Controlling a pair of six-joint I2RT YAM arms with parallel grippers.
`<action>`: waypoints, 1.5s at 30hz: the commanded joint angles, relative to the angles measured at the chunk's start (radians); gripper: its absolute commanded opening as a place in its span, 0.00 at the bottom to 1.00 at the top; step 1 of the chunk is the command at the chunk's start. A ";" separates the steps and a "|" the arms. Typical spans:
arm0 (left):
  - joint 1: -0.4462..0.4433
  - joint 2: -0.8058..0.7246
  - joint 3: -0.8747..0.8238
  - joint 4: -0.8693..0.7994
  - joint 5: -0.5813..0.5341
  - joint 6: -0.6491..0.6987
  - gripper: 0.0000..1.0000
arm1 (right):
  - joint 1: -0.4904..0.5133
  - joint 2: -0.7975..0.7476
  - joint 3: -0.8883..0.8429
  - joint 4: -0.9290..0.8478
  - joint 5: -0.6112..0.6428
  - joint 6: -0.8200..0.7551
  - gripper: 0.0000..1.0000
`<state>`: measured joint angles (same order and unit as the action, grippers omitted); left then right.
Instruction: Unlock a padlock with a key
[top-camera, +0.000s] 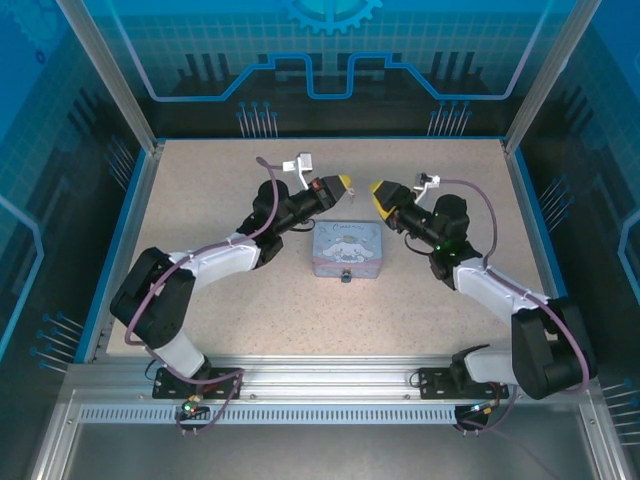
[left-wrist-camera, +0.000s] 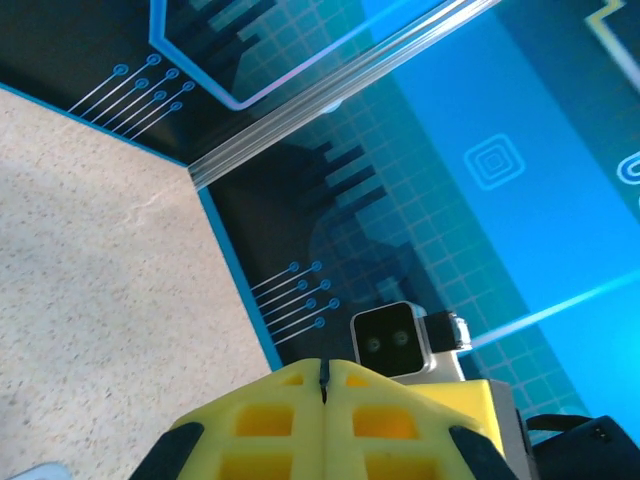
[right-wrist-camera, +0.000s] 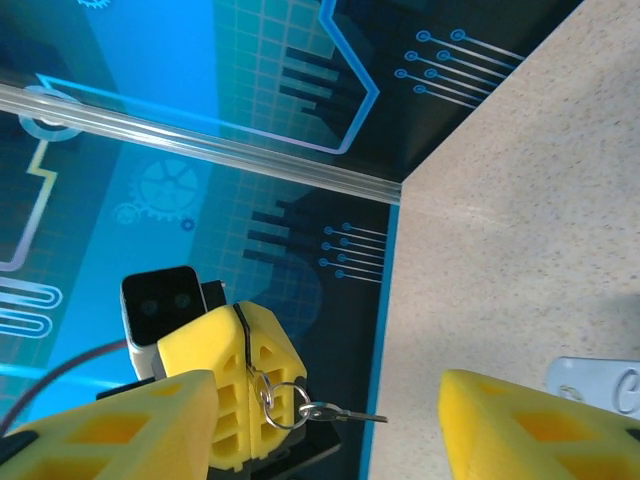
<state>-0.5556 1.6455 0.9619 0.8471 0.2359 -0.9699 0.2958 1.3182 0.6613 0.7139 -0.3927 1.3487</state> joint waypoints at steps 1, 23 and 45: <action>0.005 0.023 -0.025 0.151 -0.034 -0.064 0.00 | 0.024 0.048 0.050 0.116 0.023 0.033 0.56; 0.004 0.091 -0.027 0.255 -0.063 -0.157 0.00 | 0.078 0.150 0.102 0.206 -0.035 0.041 0.32; 0.004 0.092 -0.017 0.247 -0.060 -0.161 0.00 | 0.100 0.167 0.097 0.191 -0.050 0.023 0.21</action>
<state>-0.5556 1.7382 0.9253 1.0531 0.1867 -1.1275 0.3817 1.4864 0.7464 0.8764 -0.4282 1.3914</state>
